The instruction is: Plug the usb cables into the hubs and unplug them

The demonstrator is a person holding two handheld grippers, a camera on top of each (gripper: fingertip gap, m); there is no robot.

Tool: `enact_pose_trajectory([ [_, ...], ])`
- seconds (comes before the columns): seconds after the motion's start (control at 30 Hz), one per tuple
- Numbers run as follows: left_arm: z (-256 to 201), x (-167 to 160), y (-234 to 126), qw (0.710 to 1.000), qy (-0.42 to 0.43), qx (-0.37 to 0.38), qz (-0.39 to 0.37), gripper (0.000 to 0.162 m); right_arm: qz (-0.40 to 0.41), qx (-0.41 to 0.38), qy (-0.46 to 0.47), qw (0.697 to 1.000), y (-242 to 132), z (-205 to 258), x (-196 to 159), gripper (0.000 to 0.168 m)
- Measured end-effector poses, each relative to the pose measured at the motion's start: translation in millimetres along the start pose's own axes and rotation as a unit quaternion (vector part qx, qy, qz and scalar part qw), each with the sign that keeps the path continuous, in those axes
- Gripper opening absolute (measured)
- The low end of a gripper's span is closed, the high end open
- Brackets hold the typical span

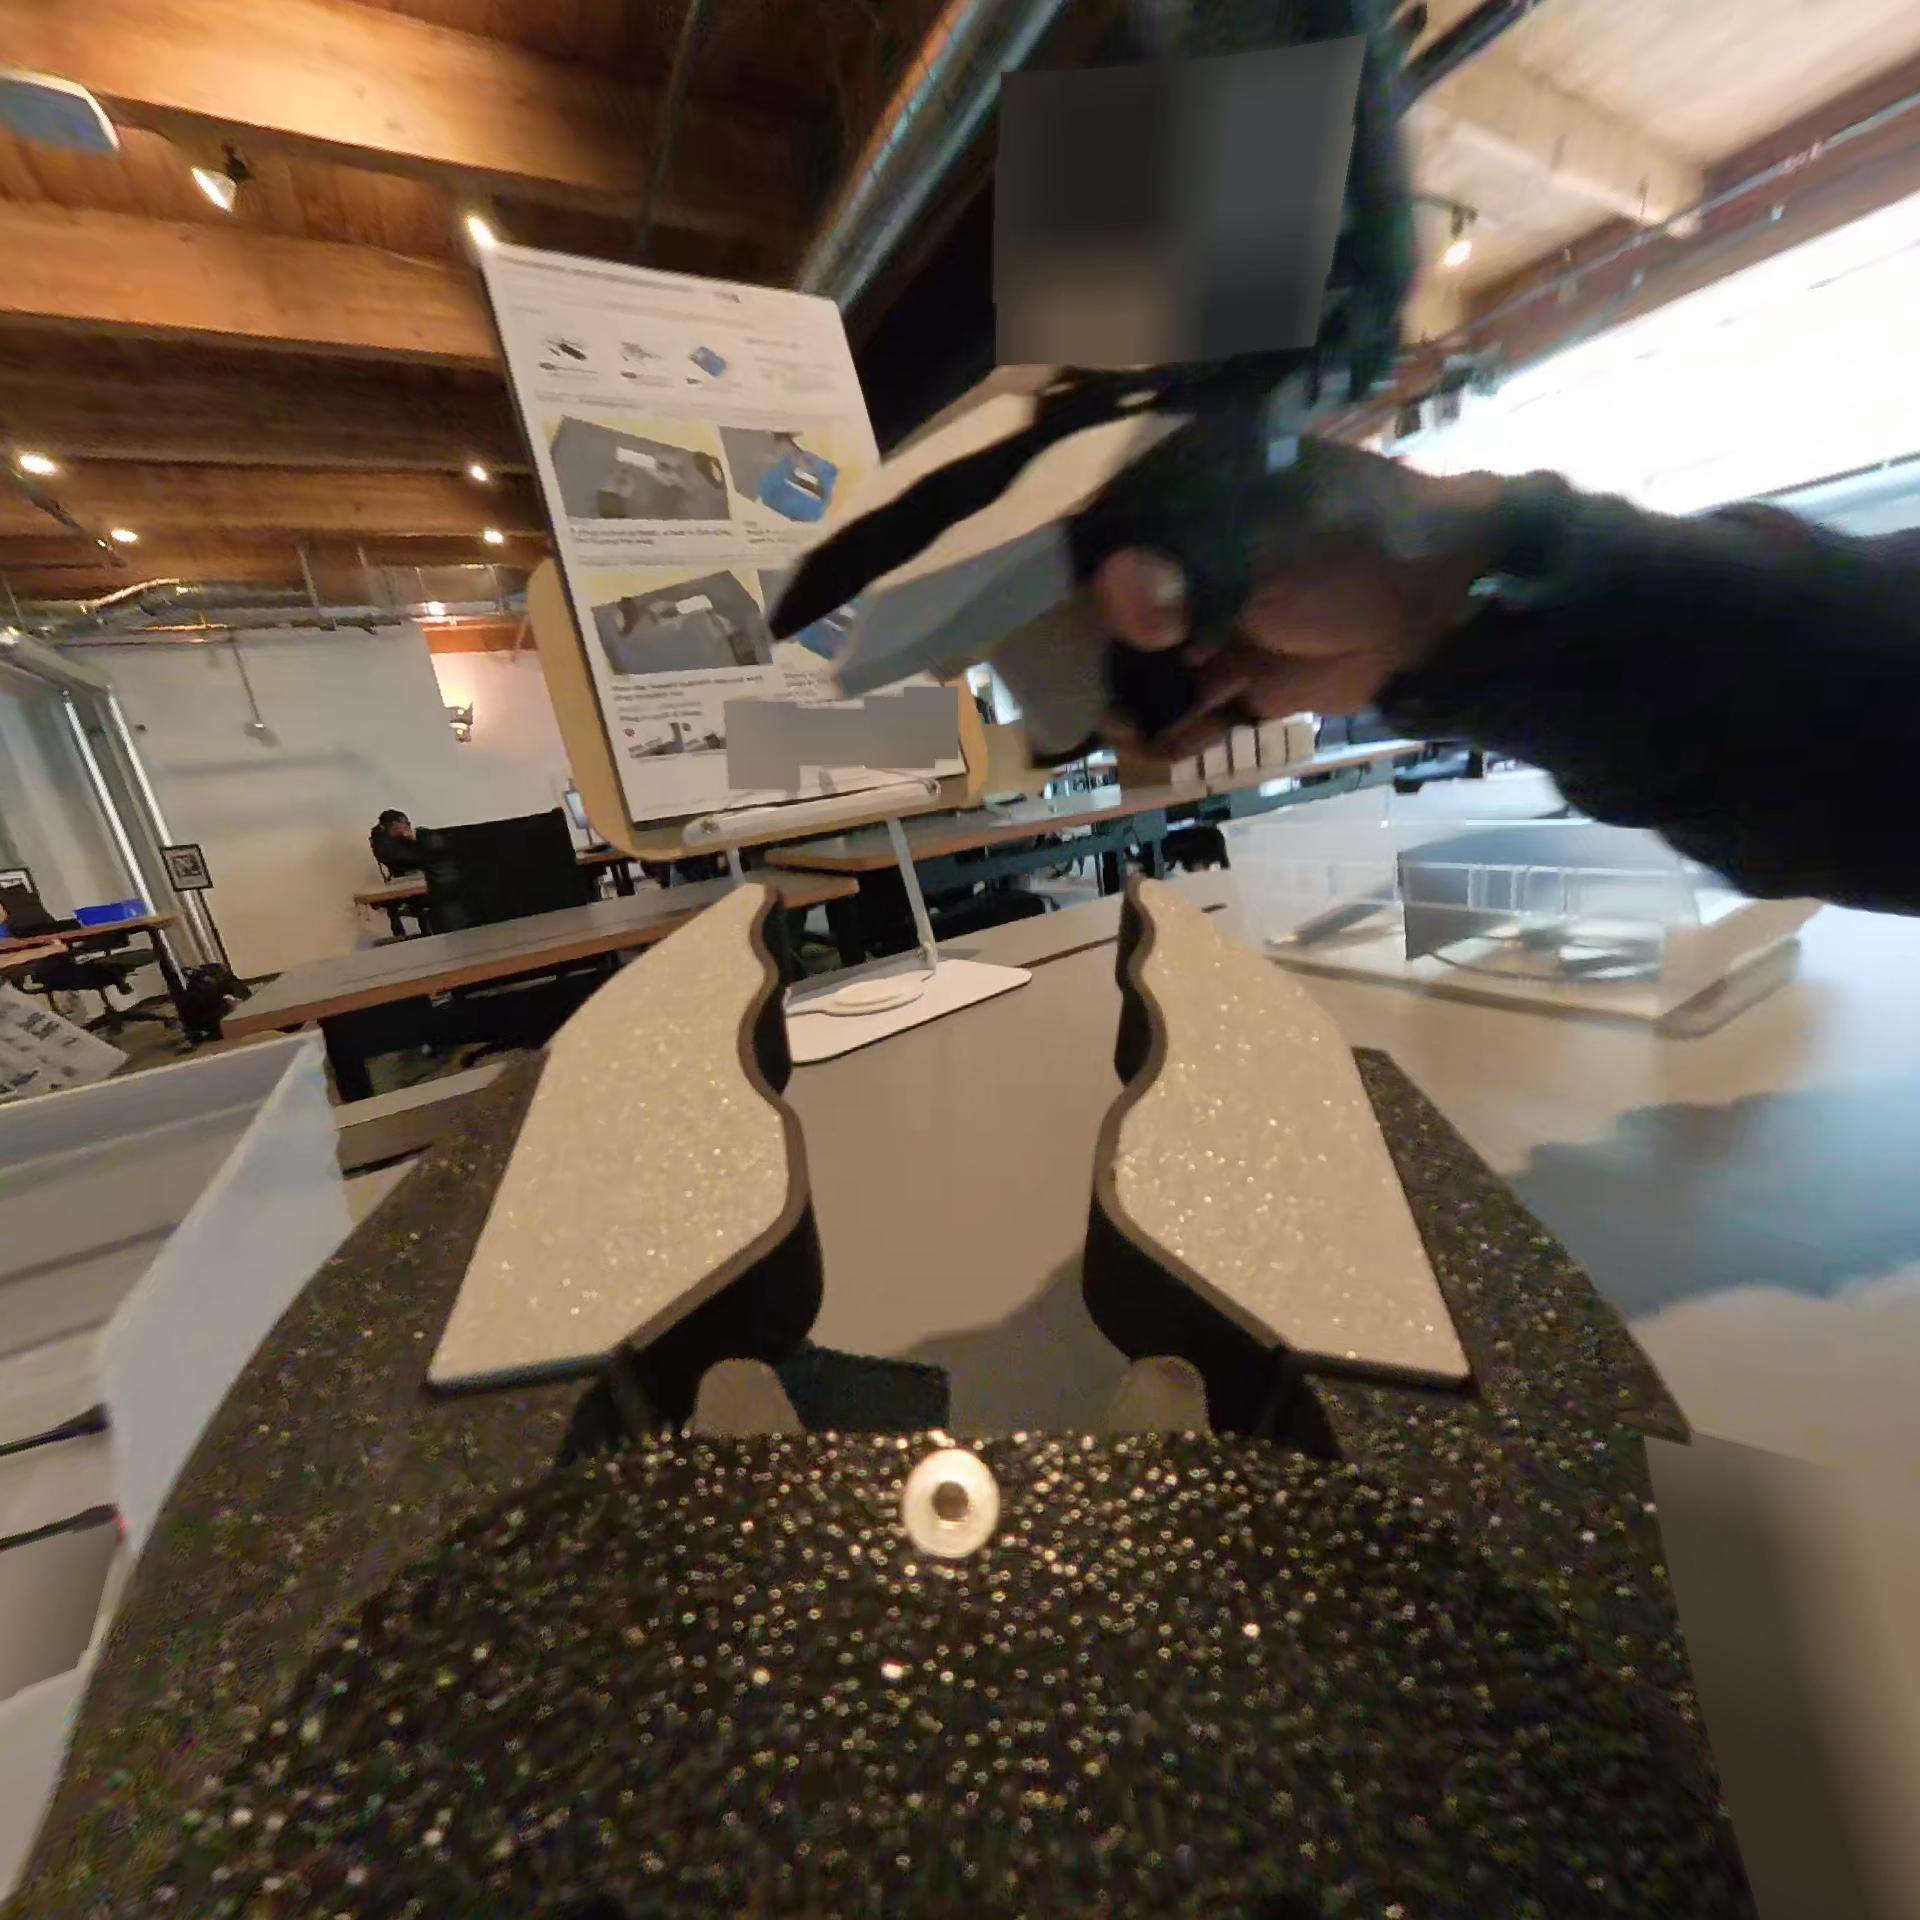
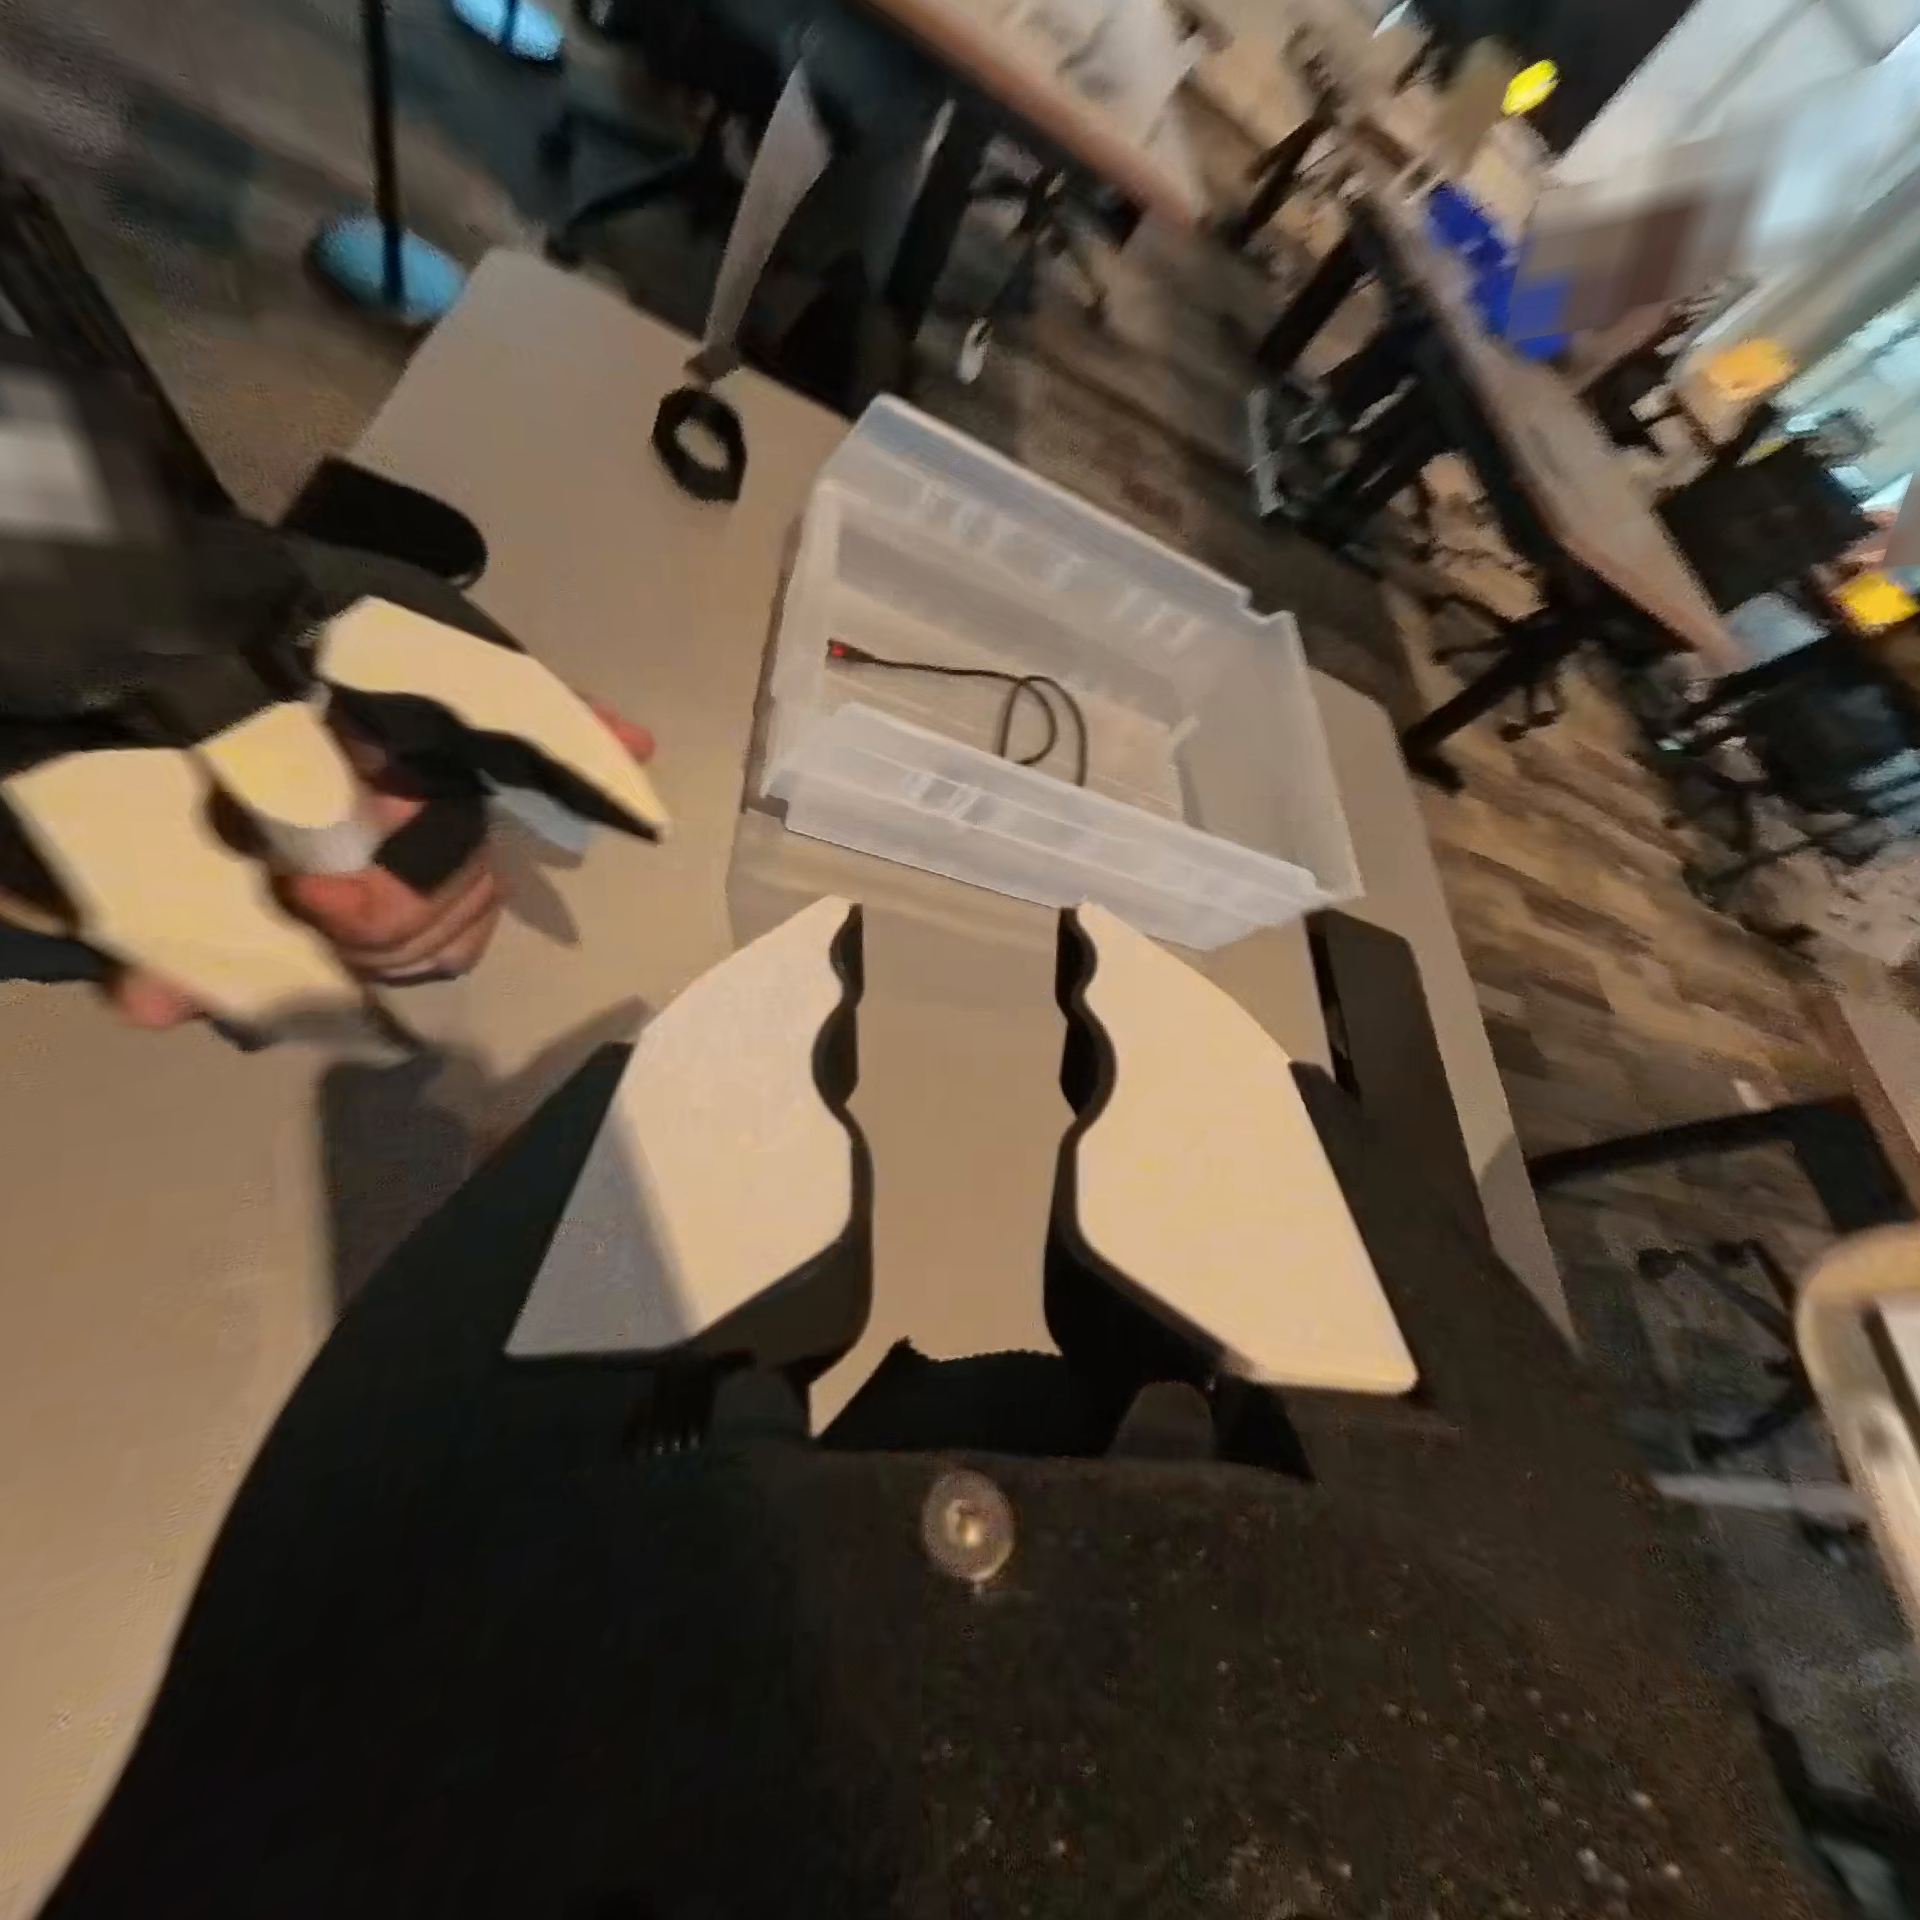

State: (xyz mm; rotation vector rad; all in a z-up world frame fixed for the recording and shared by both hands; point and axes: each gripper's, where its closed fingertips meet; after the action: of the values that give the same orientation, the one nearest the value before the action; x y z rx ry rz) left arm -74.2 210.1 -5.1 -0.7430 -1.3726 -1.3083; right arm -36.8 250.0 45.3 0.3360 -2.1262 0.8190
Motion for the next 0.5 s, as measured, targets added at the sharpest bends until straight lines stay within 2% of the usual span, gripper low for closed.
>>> enact_pose_trajectory([
  [0.17,23,6,-20,1.0,0.009,0.016,-0.013,0.056,0.093,0.104,-0.051,0.989,120,-27,29,0.033],
  [0.23,36,9,-29,0.999,0.01,0.031,-0.02,0.054,0.148,0.157,-0.053,0.975,171,-35,28,0.021],
  [0.37,67,14,-51,0.997,-0.009,0.067,-0.035,0.053,0.246,0.174,-0.051,0.952,267,-65,5,0.018],
  [0.5,84,17,-64,0.994,-0.057,0.073,-0.062,0.052,0.319,0.193,0.01,0.928,330,-72,-38,0.017],
])
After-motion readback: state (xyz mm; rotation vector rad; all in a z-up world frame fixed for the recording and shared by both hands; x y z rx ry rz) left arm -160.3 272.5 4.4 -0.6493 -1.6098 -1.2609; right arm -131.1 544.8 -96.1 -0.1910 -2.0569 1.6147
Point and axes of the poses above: each gripper's, where its closed fingertips meet, y out along the fingers, x out of its top, z = x × y across the jaws, and after that the axes turned 2 degrees about z, right-handed
